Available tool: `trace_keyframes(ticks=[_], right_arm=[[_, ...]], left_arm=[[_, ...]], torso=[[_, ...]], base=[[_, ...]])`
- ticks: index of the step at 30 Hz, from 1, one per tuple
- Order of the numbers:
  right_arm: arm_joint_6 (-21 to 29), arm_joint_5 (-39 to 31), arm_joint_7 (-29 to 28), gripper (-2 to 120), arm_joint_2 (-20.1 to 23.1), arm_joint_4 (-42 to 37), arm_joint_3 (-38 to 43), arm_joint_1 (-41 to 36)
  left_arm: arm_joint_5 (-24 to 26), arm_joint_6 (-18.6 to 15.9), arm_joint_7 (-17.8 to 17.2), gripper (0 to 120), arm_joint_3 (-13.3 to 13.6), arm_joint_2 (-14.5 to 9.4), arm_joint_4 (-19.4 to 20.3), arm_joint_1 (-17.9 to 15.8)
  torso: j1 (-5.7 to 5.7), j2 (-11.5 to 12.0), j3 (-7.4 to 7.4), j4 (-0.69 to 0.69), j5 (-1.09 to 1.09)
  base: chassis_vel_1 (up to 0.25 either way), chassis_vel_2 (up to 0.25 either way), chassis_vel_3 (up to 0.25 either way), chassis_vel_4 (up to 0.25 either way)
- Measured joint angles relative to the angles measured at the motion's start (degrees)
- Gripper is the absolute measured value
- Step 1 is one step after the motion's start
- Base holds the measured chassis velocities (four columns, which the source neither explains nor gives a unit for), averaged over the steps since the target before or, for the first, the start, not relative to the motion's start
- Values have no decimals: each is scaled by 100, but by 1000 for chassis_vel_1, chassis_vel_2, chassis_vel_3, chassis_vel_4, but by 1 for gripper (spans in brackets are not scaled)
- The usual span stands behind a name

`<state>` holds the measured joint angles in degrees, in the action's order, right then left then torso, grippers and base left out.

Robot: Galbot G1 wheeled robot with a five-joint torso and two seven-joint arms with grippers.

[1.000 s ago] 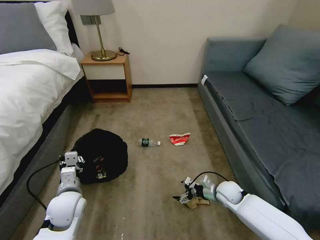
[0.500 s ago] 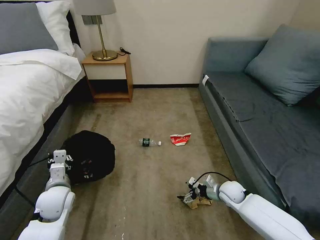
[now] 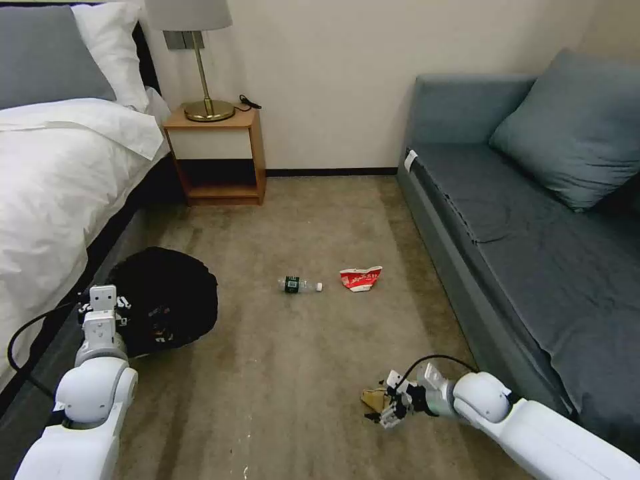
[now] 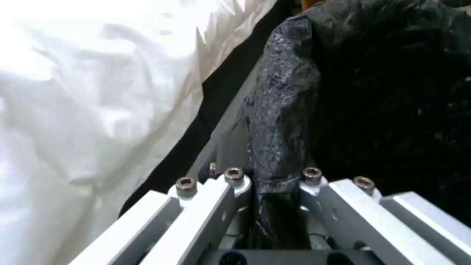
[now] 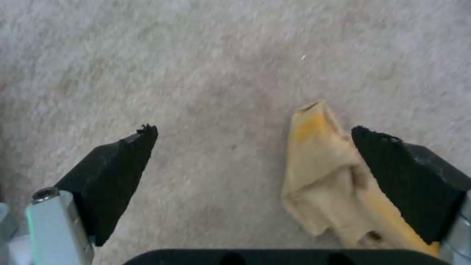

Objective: Pick up the trash bin, then pick up the garbage on the floor and place it into the trash bin.

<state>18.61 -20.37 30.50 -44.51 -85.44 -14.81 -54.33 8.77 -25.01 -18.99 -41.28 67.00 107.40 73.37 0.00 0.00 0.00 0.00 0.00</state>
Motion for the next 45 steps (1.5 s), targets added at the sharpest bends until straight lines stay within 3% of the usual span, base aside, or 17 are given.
trace_keyframes(ticks=[17, 29, 33, 36, 43, 45], right_arm=[[-220, 262, 43, 100, -370, 902, 18, 240], [-508, 664, 302, 98, -722, 2073, -141, 562], [-571, 685, 390, 87, -772, 2253, -80, 595], [-579, 680, 411, 71, -773, 2267, -51, 608], [-582, 664, 412, 47, -774, 2284, -55, 630], [-583, 664, 412, 45, -776, 2287, -55, 630]], left_arm=[[-43, -1, -5, 4, 136, 101, 25, -12], [-5, 51, 18, 4, 140, 120, 104, 71], [11, 72, 28, 4, 141, 117, 142, 106], [15, 103, 33, 4, 157, 115, 144, 106], [16, 150, 46, 4, 181, 124, 93, 107], [16, 151, 46, 4, 181, 124, 91, 108]], torso=[[0, 0, 0, 0, 1], [0, 0, 0, 0, 0], [0, -1, -1, 0, 5], [0, -1, -1, -2, 7], [0, -1, -1, -1, 3], [0, -1, -1, -1, 3]], base=[[0, 0, 0, 0], [0, 0, 0, 0], [0, 0, 0, 0], [0, 0, 0, 0], [0, 0, 0, 0], [0, 0, 0, 0]])
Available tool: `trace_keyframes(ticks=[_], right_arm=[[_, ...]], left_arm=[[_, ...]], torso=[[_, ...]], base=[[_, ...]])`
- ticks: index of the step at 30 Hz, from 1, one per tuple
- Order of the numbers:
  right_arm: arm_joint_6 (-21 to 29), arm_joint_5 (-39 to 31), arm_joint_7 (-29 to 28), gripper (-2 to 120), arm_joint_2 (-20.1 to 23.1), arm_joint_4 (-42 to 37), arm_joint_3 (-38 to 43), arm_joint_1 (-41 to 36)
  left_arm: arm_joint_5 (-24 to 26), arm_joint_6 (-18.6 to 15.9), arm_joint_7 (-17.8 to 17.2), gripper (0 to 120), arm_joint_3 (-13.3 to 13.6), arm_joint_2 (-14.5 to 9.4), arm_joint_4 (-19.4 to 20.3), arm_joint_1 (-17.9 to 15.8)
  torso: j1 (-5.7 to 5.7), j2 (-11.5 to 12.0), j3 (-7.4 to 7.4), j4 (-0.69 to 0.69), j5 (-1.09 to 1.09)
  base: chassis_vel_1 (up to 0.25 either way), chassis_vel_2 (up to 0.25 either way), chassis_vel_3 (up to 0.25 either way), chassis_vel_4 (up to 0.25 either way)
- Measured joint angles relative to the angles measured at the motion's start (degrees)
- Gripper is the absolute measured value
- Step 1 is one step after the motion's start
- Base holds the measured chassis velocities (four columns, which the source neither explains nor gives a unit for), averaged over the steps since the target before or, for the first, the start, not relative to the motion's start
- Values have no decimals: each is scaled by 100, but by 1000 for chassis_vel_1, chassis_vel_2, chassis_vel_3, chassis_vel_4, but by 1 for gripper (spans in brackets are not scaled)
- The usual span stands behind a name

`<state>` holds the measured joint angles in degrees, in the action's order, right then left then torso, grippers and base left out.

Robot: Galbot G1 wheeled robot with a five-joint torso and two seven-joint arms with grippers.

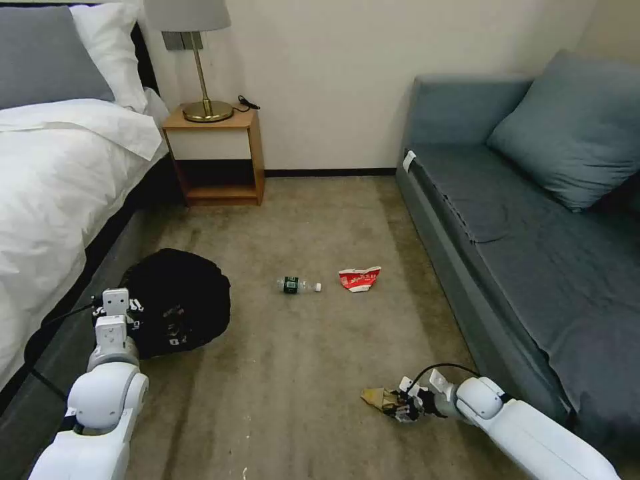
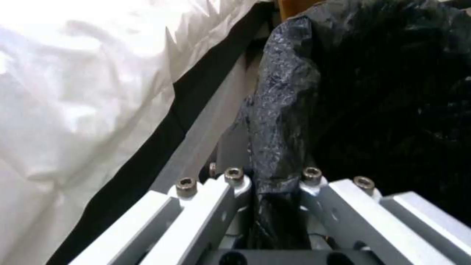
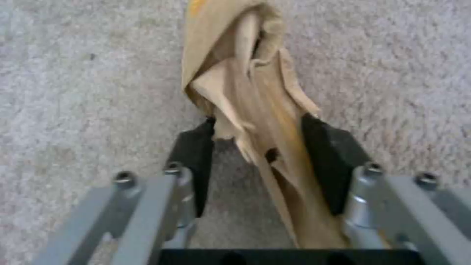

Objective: Pick up the trash bin, then pick up the garbage on the floor and place it into the trash bin.

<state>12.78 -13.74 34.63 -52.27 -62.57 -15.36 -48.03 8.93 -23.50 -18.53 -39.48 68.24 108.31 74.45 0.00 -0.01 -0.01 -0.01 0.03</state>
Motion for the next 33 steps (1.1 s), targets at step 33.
trace_keyframes(ticks=[33], right_arm=[[106, -990, 147, 0, -396, -1645, 589, 1090]], left_arm=[[-187, 429, 357, 4, 237, 36, -115, 209]], torso=[[0, 1, 2, 1, -1]], base=[[0, 0, 0, 0]])
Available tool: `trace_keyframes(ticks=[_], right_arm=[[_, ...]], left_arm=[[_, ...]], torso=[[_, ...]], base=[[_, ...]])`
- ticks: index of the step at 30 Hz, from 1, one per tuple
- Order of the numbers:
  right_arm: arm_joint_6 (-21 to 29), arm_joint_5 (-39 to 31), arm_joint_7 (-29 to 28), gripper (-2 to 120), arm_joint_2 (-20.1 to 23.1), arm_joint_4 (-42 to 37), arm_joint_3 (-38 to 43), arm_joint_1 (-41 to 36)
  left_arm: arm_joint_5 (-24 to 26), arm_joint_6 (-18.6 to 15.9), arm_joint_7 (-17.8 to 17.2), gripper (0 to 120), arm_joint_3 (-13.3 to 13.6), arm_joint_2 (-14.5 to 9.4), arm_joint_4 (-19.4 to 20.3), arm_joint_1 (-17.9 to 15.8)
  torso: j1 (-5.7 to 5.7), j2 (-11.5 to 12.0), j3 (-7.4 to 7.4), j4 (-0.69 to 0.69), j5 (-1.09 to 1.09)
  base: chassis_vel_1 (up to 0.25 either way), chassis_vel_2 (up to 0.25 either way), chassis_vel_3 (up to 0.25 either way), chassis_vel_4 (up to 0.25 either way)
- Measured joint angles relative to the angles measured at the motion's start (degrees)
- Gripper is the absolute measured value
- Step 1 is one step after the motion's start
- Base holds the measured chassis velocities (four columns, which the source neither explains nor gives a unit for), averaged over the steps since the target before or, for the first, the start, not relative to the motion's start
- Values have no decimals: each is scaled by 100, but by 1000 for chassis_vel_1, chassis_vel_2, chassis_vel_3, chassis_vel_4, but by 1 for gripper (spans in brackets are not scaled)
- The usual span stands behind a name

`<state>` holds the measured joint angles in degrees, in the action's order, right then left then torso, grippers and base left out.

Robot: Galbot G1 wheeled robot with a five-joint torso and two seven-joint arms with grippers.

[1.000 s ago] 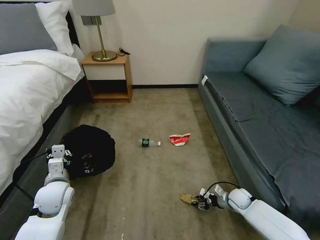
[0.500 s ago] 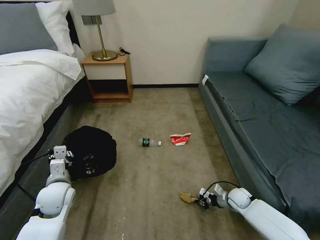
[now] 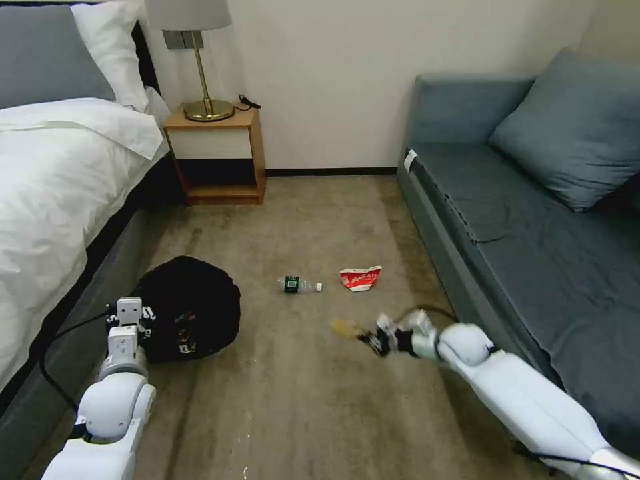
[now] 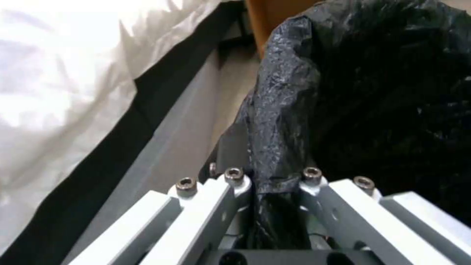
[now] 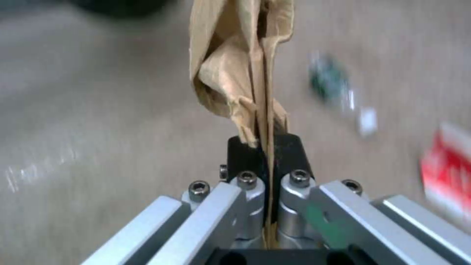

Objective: Pick up the trash bin, then pick up the garbage on the floor and place it into the trash bin.

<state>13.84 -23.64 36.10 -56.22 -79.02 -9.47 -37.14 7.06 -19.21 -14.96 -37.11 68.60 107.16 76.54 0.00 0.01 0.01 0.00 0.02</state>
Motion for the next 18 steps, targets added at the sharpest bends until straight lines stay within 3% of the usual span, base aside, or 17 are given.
trace_keyframes(ticks=[4, 7, 12, 18], right_arm=[[178, -335, -11, 0, -391, -218, -252, 501], [276, -552, -34, 0, -915, -289, -857, 1003], [250, -614, -54, 0, -1497, -109, -1488, 1369], [32, -598, -229, 0, -1909, 329, -1699, 1426]], left_arm=[[-64, 20, 91, 4, 51, 10, 81, 31], [-123, 24, 146, 4, 97, 19, 172, 59], [-185, 21, 161, 4, 159, 34, 244, 66], [-276, 7, 161, 4, 279, 122, 294, 78]], torso=[[0, 0, 0, 1, 0], [0, 0, 0, 1, 0], [0, 0, 0, 2, 0], [0, 0, 0, 0, 0]], base=[[0, 0, 0, 0], [0, 0, 0, 0], [0, 0, 0, 0], [0, 0, 0, 0]])
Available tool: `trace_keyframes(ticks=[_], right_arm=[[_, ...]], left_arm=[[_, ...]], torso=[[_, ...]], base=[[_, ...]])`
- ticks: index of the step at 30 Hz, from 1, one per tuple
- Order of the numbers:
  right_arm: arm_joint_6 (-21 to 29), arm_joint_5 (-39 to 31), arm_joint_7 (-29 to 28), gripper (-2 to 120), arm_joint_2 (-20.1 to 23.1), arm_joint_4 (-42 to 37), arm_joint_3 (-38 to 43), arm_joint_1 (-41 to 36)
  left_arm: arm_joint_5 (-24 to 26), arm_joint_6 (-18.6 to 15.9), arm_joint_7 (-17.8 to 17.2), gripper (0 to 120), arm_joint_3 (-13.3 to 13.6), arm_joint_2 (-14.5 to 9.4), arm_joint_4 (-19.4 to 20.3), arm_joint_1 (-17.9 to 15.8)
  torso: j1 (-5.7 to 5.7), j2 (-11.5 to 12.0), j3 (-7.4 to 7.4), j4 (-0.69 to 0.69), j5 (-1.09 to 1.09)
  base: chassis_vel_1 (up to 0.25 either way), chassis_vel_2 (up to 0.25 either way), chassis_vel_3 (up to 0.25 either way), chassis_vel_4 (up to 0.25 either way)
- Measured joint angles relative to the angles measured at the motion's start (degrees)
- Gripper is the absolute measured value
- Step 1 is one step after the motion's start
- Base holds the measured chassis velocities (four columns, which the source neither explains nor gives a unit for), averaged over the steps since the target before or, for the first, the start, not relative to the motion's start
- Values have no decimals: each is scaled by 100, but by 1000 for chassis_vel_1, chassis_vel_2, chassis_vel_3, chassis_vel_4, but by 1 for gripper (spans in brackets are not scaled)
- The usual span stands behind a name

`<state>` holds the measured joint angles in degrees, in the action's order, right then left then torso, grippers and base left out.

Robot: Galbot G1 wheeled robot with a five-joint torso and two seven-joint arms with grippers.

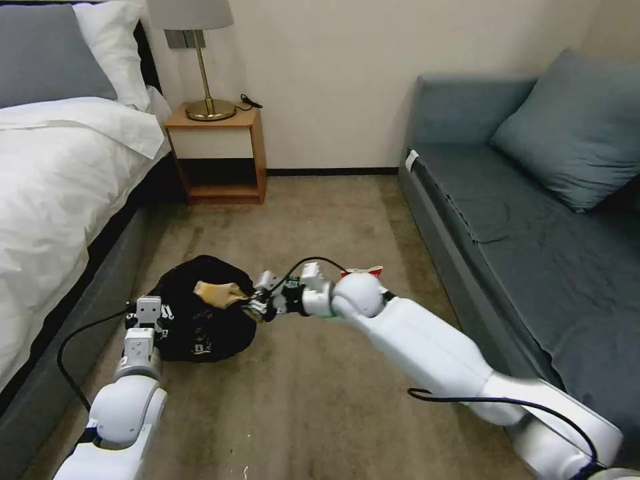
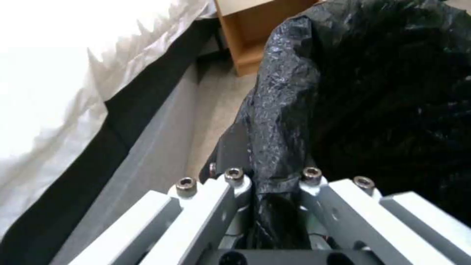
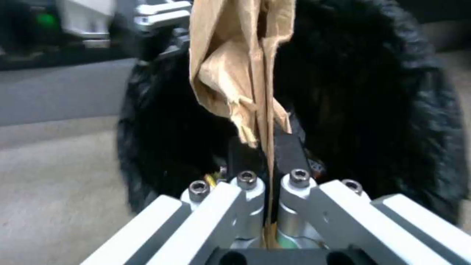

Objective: Pick up the trash bin, then pick up the garbage on the floor and place it into the trash bin.

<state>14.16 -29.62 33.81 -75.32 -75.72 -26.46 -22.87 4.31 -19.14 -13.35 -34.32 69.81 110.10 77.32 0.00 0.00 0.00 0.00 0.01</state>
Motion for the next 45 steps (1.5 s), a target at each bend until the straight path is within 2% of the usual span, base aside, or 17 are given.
trace_keyframes(ticks=[4, 9, 10, 11, 14, 16, 17, 19, 21, 22, 26, 29, 31, 33, 35, 37, 45], right_arm=[[-207, 134, -133, 0, -250, 440, 86, -92], [-288, 200, -375, 0, -346, 651, 107, -185], [-303, 223, -460, 7, -354, 694, 114, -232], [-303, 223, -460, 7, -354, 694, 114, -232], [-328, 235, -535, 17, -346, 707, 127, -269], [-348, 240, -602, 29, -329, 706, 153, -300], [-348, 240, -602, 29, -329, 706, 153, -300], [-218, 234, -694, 41, -286, 549, 239, -381], [-192, 229, -754, 42, -279, 504, 263, -407], [-167, 208, -932, 51, -267, 409, 319, -500], [-168, 212, -995, 60, -231, 327, 374, -599], [-175, 190, -1121, 77, -40, 18, 471, -779], [-176, 178, -1146, 79, 5, -47, 508, -818], [-205, 149, -1209, 90, 200, -301, 762, -1006], [-223, 152, -1218, 92, 220, -322, 808, -1032], [-348, 198, -1252, 99, 299, -374, 1126, -1199], [-531, 292, -1522, 100, 617, -230, 1729, -1526]], left_arm=[[-20, -81, -4, 4, 151, 83, 76, 20], [-32, -123, -11, 4, 234, 123, 133, 23], [-32, -147, -13, 4, 252, 130, 157, 19], [-32, -147, -13, 4, 252, 130, 157, 19], [-32, -160, -16, 4, 254, 130, 163, -4], [-32, -172, -21, 4, 260, 130, 163, -25], [-32, -172, -21, 4, 260, 130, 163, -25], [-20, -206, -23, 4, 264, 130, 163, -31], [-15, -208, -23, 4, 263, 129, 162, -34], [4, -201, -23, 4, 237, 116, 122, -47], [34, -169, -20, 4, 203, 98, 52, -45], [75, -64, -25, 4, 110, 102, -76, -29], [82, -52, -30, 4, 95, 108, -96, -26], [139, -18, -48, 4, 47, 119, -127, 5], [146, -14, -49, 4, 43, 120, -127, 11], [179, -4, -55, 4, 21, 144, -125, 34], [238, -3, -92, 4, -65, 143, -22, 89]], torso=[[0, 0, 0, 1, 0], [0, 0, 0, -1, -1], [0, 0, 0, -1, -1], [0, 0, 0, -1, -1], [0, 0, 0, 0, -1], [0, 0, 0, 0, -1], [0, 0, 0, 0, -1], [0, 0, 0, 0, -1], [0, -1, 0, 0, -1], [0, -1, -1, -1, -1], [0, 0, 0, 0, -1], [0, 0, 0, 1, -2], [0, 0, 0, 1, -1], [0, 0, -1, 0, -2], [0, -1, -1, 0, -2], [0, 0, -1, 0, -2], [0, -1, -1, 1, -2]], base=[[0, 0, 0, 0], [0, 0, 0, 0], [0, 0, 0, 0], [0, 0, 0, 0], [0, 0, 0, 0], [0, 0, 0, 0], [0, 0, 0, 0], [0, 0, 0, 0], [0, 0, 0, 0], [0, 0, 0, 0], [0, 0, 0, 0], [0, 0, 0, 0], [0, 0, 0, 0], [0, 0, 0, 0], [0, 0, 0, 0], [0, 0, 0, 0], [0, 0, 0, 0]])
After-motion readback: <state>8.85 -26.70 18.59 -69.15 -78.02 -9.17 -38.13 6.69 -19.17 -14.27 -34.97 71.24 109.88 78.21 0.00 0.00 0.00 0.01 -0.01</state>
